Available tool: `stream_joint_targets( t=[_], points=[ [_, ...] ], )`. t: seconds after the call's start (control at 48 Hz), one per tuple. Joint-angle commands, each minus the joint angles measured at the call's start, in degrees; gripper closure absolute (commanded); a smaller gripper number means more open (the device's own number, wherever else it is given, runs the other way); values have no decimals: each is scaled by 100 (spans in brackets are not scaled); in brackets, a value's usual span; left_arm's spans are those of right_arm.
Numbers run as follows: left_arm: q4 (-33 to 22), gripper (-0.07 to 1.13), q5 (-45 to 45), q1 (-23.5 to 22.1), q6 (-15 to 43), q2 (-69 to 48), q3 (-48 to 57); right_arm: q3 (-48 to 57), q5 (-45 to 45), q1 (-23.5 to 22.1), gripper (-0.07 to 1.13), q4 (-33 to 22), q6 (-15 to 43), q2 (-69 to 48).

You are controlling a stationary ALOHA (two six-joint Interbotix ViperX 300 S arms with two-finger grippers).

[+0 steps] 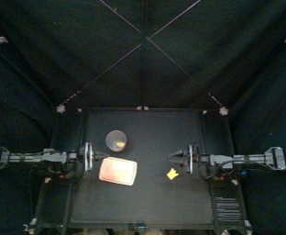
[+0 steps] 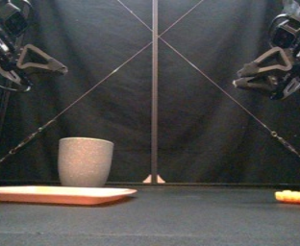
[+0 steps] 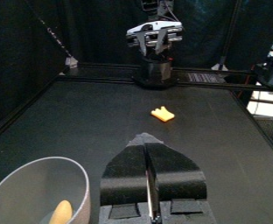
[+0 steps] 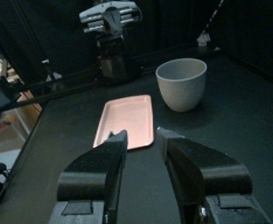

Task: Pick the chip then place it in the grey bowl
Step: Drop chip in the grey bowl and return to neutral

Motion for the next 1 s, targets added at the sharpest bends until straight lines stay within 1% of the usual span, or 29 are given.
stream_joint_targets(
  t=[0.021,0.167,0.438,0.562,0.75,1.0],
  points=[
    [0,105,-70,18,-9,26,-53,-193,246,44,32,-26,-9,53],
    [0,105,-105,18,-18,26,26,-413,466,88,32,-114,-18,105],
    [0,105,-220,18,0,26,18,-800,466,176,32,-387,-18,158],
    [0,105,-211,18,9,26,-35,-756,466,193,32,-563,-44,158],
    [9,105,-211,18,18,18,-149,-642,466,202,32,-976,-26,158],
    [9,105,-211,18,18,26,-123,-589,466,193,32,-1046,-9,158]
  ],
)
